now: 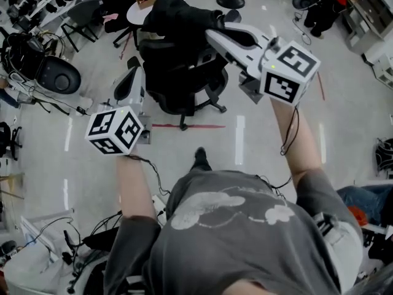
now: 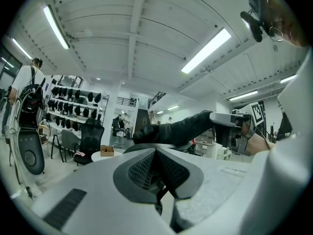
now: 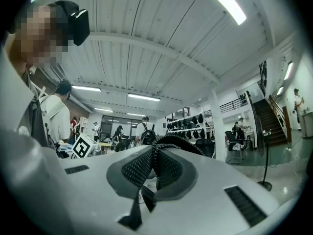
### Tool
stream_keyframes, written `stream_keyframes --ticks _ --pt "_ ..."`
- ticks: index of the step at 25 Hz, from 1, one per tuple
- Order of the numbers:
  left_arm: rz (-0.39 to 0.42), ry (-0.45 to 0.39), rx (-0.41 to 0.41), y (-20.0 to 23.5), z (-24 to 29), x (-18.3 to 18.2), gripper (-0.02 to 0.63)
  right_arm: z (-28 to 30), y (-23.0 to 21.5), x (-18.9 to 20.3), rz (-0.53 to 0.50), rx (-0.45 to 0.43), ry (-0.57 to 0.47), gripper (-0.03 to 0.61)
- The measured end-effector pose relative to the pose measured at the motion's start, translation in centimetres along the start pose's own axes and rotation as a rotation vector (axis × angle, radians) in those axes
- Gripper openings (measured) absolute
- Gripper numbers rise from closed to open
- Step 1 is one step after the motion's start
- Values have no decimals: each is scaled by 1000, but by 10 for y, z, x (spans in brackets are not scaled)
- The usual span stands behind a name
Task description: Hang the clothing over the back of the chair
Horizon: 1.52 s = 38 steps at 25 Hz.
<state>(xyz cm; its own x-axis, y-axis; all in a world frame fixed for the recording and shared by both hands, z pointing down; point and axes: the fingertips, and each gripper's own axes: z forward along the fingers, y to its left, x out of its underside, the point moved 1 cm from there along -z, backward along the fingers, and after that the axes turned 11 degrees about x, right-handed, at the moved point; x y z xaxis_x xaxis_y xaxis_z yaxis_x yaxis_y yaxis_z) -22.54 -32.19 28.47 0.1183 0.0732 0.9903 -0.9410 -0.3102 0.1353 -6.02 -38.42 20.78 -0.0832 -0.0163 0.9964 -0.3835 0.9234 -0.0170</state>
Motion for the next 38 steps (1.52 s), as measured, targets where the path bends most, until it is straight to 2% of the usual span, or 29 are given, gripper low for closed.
stream_keyframes --ticks 12,18,26,38 --pt "-1 11 30 -74 -67 21 3 -81 55 29 31 45 5 -2" --pt "13 11 33 -132 -107 34 3 -146 91 33 51 35 -25 -2" --pt "3 8 87 -135 -116 29 3 -158 109 41 56 73 -15 -2" --pt "-50 48 155 -127 -185 52 3 -181 180 73 98 172 26 -2"
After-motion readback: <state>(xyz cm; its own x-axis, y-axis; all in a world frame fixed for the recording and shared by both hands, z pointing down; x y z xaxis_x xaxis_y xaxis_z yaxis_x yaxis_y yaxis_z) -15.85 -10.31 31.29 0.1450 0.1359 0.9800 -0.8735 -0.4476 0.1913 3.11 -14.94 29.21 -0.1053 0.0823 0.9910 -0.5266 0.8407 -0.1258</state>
